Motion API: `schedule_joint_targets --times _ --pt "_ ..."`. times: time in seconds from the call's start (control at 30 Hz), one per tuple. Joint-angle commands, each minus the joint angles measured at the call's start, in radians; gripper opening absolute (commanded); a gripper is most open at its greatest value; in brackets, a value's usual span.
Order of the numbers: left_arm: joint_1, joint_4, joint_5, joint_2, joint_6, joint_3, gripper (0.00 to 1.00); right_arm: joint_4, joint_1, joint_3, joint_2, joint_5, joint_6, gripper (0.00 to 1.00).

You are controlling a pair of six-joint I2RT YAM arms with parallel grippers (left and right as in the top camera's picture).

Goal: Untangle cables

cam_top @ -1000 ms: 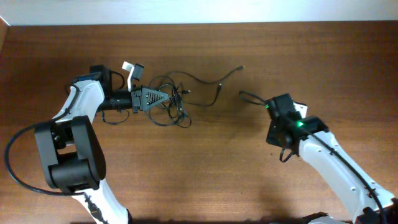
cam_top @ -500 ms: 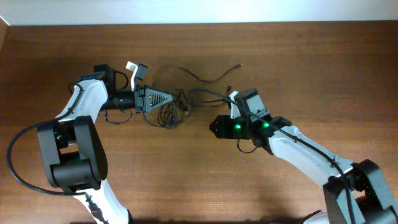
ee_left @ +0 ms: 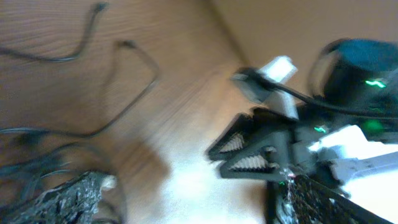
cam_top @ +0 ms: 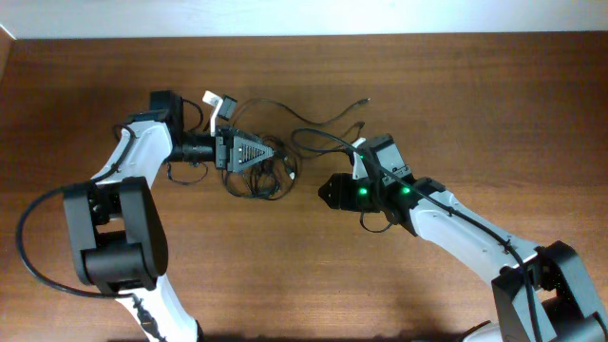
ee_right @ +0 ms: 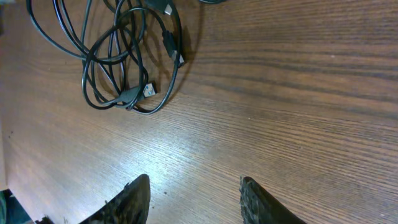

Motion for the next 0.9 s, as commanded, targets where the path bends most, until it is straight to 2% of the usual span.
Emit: schedule_joint_targets --times 0.0,0.03,0.1,0.23,0.3,0.33,0.4,0.47,0.53,0.57,0.6,0.63,0.73,0.8,0.87 --pt "0.013 0.081 -0.270 -0.026 -0.337 0.005 0.99 -0.002 0.003 0.003 0.011 -0.013 0.005 0.47" --pt "0.014 0.120 -0.342 -0.026 -0.417 0.005 0.99 0.000 0.003 0.003 0.011 -0.013 0.005 0.47" --pt "0.037 0.155 -0.383 -0.026 -0.481 0.005 0.99 0.005 0.003 0.003 0.011 -0.013 0.005 0.47" --pt "0.116 0.164 -0.380 -0.026 -0.513 0.005 0.99 0.080 0.004 0.003 0.012 -0.012 0.005 0.47" --pt "0.113 0.098 -0.495 -0.026 -0.517 0.005 0.99 0.152 0.009 0.003 0.036 -0.008 0.008 0.47" --pt "0.108 0.063 -0.570 -0.026 -0.539 0.005 0.99 0.195 0.020 0.003 0.058 0.000 0.008 0.47" --pt "0.087 0.040 -0.629 -0.026 -0.547 0.005 0.99 0.276 0.055 0.003 0.112 0.085 0.008 0.47" --pt "0.048 0.040 -0.730 -0.026 -0.547 0.003 0.99 0.426 0.097 0.003 0.193 0.196 0.006 0.47" --pt "0.013 0.053 -0.756 -0.026 -0.547 0.002 0.99 0.594 0.117 0.003 0.271 0.235 0.000 0.46" --pt "-0.004 0.068 -0.777 -0.026 -0.547 0.002 0.94 0.642 0.120 0.003 0.296 0.235 0.000 0.46" --pt "-0.018 0.079 -0.815 -0.024 -0.547 0.002 0.66 0.686 0.122 0.004 0.326 0.235 0.000 0.46" --pt "-0.029 0.095 -0.850 -0.024 -0.553 -0.001 0.45 0.731 0.122 0.004 0.356 0.236 -0.001 0.46" --pt "-0.040 0.161 -0.859 -0.024 -0.582 -0.010 0.40 0.763 0.122 0.004 0.412 0.277 -0.005 0.46" --pt "-0.040 0.175 -0.858 -0.024 -0.587 -0.010 0.04 0.778 0.122 0.004 0.435 0.276 -0.041 0.46" --pt "-0.040 0.177 -0.858 -0.024 -0.590 -0.010 0.00 0.778 0.123 0.004 0.438 0.277 -0.080 0.46"
